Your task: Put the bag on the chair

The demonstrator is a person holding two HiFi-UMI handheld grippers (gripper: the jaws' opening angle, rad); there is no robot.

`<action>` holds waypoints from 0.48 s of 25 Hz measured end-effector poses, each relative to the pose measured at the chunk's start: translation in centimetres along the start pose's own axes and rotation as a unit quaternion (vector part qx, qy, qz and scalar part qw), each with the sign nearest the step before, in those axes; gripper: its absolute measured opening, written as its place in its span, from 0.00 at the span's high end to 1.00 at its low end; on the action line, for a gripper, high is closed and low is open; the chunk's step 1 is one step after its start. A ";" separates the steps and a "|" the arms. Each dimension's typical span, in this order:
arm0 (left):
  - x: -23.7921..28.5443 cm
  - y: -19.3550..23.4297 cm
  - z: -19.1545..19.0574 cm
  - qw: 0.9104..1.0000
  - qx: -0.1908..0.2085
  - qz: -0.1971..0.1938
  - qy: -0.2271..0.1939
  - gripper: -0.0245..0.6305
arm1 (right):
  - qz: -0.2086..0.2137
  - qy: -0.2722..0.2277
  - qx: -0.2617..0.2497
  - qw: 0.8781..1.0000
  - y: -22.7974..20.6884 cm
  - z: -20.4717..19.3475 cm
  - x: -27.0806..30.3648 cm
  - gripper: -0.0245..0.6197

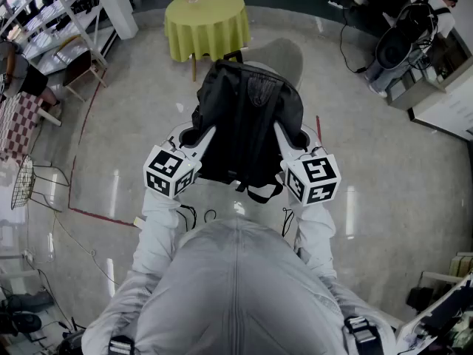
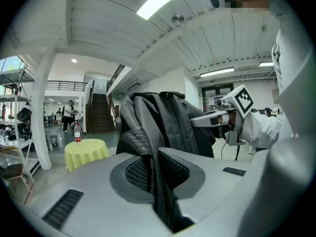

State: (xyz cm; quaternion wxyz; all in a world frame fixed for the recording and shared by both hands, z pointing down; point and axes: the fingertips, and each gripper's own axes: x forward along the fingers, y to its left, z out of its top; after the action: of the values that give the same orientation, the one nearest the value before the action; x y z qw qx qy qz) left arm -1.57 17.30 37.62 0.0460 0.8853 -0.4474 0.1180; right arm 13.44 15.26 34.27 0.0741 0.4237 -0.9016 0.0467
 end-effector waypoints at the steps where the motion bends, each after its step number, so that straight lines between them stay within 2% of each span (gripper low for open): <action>1: 0.3 0.0 0.1 1.000 0.001 0.001 0.000 0.91 | 0.001 0.000 0.000 1.000 -0.3 0.0 0.1 0.89; 12: 2.0 0.0 0.1 1.000 -0.008 0.023 0.004 0.91 | 0.025 0.001 0.005 1.000 -2.2 -0.1 1.0 0.89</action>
State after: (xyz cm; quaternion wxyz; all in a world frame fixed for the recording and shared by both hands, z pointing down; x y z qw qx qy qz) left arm -0.42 15.70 38.05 0.0522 0.8740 -0.4681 0.1193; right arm 14.53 13.11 34.63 0.0716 0.4015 -0.9115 0.0532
